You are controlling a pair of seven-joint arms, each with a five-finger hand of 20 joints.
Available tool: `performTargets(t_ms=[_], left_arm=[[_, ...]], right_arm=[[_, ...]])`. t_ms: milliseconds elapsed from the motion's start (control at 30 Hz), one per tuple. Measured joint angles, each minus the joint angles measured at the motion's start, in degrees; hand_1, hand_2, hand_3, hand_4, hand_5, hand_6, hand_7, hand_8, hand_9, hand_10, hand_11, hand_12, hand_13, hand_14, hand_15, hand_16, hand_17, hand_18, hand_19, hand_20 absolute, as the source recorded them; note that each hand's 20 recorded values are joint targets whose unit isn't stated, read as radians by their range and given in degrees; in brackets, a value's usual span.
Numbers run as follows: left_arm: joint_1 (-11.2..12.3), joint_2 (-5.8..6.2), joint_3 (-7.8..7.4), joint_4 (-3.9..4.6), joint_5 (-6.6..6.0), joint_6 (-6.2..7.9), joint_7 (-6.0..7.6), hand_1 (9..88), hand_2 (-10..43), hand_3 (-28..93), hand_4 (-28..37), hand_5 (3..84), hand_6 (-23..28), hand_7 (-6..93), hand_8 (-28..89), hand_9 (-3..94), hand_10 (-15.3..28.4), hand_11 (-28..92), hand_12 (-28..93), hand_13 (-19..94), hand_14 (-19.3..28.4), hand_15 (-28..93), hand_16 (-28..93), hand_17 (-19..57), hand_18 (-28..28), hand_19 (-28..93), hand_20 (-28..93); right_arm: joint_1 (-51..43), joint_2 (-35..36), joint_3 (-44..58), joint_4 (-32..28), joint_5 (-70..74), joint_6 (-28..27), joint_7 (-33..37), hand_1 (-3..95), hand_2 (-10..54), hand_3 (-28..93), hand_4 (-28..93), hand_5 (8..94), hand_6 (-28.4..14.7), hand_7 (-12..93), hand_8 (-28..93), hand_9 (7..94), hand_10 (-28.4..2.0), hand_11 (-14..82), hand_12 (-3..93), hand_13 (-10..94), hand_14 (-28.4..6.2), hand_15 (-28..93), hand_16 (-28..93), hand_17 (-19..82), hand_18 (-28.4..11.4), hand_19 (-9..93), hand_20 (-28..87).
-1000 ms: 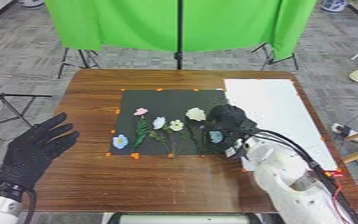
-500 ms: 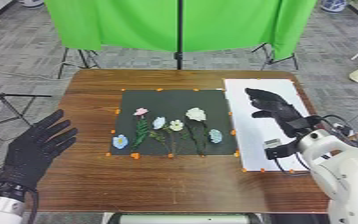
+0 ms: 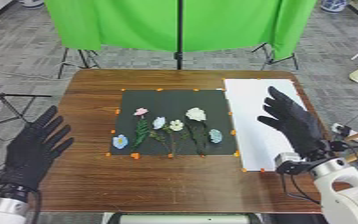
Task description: Arrange flowers
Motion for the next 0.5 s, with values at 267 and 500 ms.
performTargets(t_ms=[267, 500], left_arm=[[-0.5, 0.00, 1.47, 0.44, -0.15, 0.40, 0.54, 23.2, -9.2, 62, -28.3, 14.4, -4.0, 18.6, -10, 11.6, 6.4, 8, 17, 8, 12.1, 4, 8, -17.3, 26.5, 39, 2], [-2.0, -0.11, 2.23, 0.97, 0.12, -0.54, 0.51, 22.8, -9.2, 64, -28.3, 15.8, -3.0, 20.0, -10, 12.3, 6.9, 9, 18, 9, 13.5, 5, 8, -17.2, 26.9, 39, 2]], right_arm=[[-0.3, -6.4, 0.3, -1.4, -1.3, -0.5, 0.2, 6.7, -3.3, 78, -28, 23.8, -3.6, 7, -7, 23.0, -11.4, -1.8, 25.4, 16, -10.4, -9, 44, -8, -20.7, 37, 16], [-0.8, -11.2, 2.7, -2.4, -2.9, -4.8, -0.4, 7.6, -3.6, 79, -28, 23.4, -3.5, 7, -8, 22.5, -11.3, -2.2, 25.6, 15, -11.1, -10, 43, -9, -21.2, 37, 15]])
